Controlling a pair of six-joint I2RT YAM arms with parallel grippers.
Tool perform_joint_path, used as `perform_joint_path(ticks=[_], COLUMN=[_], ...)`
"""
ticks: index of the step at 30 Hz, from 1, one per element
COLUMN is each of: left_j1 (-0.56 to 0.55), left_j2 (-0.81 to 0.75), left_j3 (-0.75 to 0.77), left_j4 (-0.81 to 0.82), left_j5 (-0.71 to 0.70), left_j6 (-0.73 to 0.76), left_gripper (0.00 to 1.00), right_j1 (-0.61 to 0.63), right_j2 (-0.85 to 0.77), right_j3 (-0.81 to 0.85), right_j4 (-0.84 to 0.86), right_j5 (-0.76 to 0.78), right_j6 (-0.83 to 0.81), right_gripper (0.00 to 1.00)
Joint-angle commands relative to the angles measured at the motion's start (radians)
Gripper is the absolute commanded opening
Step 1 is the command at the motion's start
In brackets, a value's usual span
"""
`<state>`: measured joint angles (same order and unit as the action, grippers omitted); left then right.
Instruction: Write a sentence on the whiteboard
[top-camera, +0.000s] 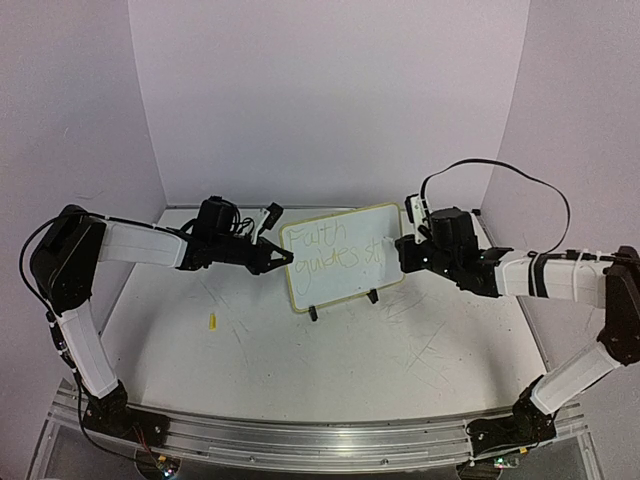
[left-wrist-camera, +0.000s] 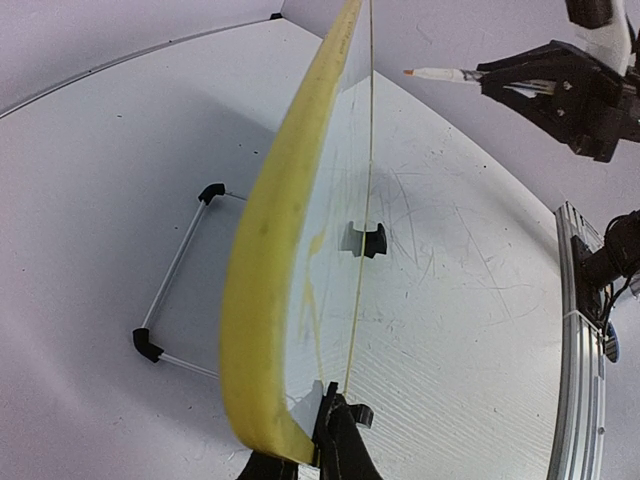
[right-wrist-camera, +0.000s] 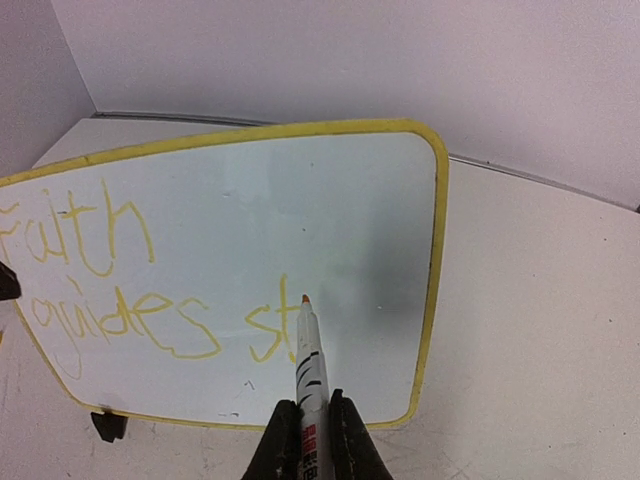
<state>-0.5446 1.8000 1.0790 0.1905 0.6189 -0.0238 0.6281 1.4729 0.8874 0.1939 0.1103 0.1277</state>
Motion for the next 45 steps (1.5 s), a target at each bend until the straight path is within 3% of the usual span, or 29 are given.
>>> perform_joint_path(ticks=[1, 19, 31, 45], left_j1=[0.027, 0.027, 0.027, 0.027], left_j2=[0.013, 0.013, 0.009, 0.011], left_j3=[0.004, 0.005, 0.001, 0.002], left_j4=[-0.079, -0.08, -0.081, -0.081], left_j5=[-0.234, -0.23, -0.23, -0.228], left_j6=[0.107, 0.107, 0.107, 0.107], left_gripper=[0.0, 0.0, 0.0, 0.0], right_j1=[-0.011, -0.01, -0.011, -0.01], right_j2=[0.069, 0.121, 0.087, 0.081], right_j3=[0.028, 0.047, 0.035, 0.051], right_j4=[-0.005, 0.019, 0.015, 0.072], right_j5=[-0.039, 0.003, 0.139, 0.102], right_j6=[-0.002, 0.027, 0.04, 0.027], right_gripper=[0.0, 0.0, 0.0, 0.0])
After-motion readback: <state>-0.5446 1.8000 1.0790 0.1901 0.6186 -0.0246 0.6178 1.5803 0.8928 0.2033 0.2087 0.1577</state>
